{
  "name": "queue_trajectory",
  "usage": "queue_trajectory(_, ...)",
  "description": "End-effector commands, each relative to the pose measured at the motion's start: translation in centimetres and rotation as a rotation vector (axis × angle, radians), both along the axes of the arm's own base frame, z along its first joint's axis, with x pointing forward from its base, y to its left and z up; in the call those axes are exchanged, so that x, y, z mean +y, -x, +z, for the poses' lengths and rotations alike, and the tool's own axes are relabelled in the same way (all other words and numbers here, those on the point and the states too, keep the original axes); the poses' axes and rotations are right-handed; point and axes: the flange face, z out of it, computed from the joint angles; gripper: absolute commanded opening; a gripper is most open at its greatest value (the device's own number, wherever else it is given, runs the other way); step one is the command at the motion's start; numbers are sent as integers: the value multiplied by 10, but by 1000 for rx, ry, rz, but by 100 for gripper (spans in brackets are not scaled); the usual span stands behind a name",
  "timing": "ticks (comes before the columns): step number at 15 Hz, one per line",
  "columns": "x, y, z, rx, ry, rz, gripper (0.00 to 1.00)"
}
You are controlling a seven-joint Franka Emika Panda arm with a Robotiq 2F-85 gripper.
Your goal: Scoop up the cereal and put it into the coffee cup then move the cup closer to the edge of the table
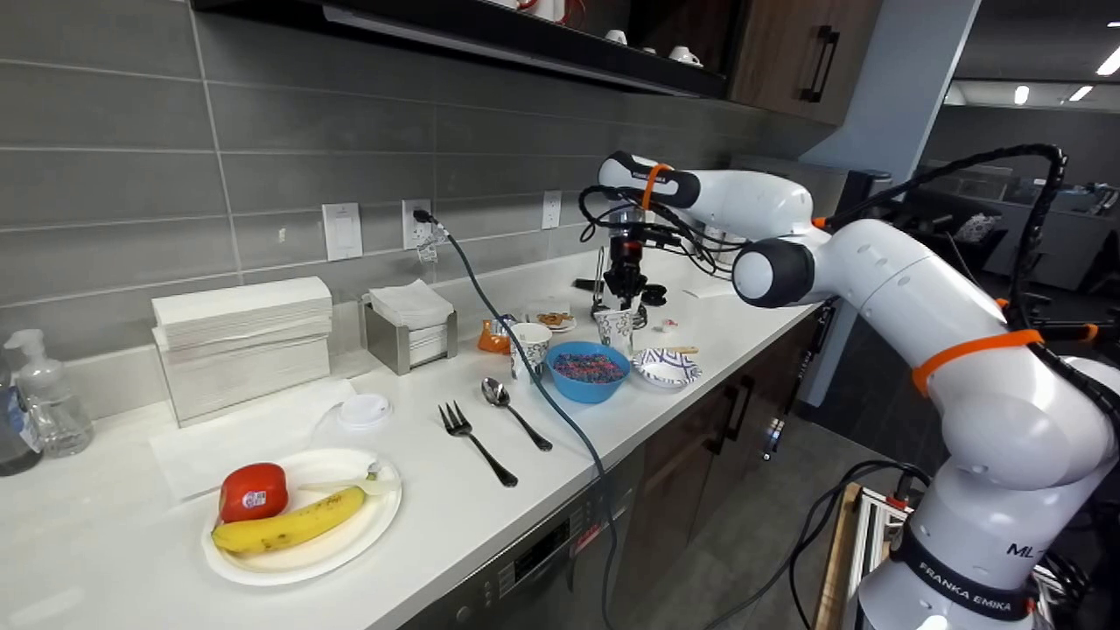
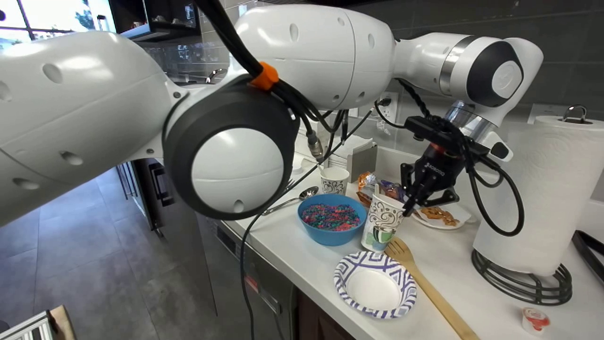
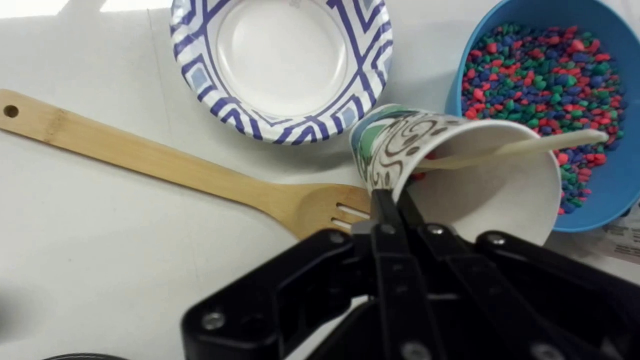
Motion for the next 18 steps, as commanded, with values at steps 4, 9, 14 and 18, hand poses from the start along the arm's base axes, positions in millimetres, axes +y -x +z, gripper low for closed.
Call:
queue_trajectory(4,5,-1,-11,7,-22,18,1)
queue_trajectory(9,5,-3,-19,4,-23,38,1)
queue_trajectory(14,3,-4,-22,-13,-26,79,1)
queue_trajectory(18,4,-3,-22,-20,-39,122,29)
